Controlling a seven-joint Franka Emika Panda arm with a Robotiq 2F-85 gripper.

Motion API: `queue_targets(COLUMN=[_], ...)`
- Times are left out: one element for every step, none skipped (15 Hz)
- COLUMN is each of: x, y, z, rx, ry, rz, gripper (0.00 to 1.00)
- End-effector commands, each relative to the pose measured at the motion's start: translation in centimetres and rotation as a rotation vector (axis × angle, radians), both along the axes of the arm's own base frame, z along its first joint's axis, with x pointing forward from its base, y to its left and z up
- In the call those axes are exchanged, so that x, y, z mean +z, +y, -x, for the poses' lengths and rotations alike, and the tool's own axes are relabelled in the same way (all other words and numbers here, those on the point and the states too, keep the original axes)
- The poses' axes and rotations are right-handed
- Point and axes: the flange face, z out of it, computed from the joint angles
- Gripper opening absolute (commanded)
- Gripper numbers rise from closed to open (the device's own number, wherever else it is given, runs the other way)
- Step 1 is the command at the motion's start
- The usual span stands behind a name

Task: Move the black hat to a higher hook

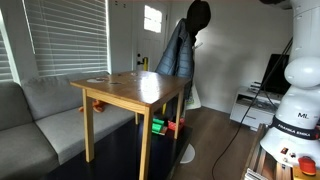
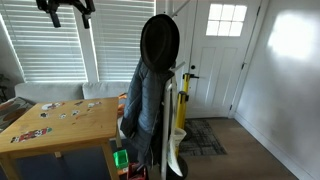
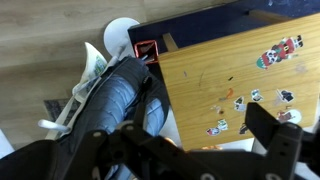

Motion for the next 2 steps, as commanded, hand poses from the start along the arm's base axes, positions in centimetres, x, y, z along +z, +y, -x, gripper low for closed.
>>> queue_targets(x=[0.13,0.19], y=[-0.09,-0.27], z=[0.32,0.47], rx=[0.012,0.020], ry=[-0.002,-0.005], rz=[-0.008,-0.010], gripper=[1.00,1.00])
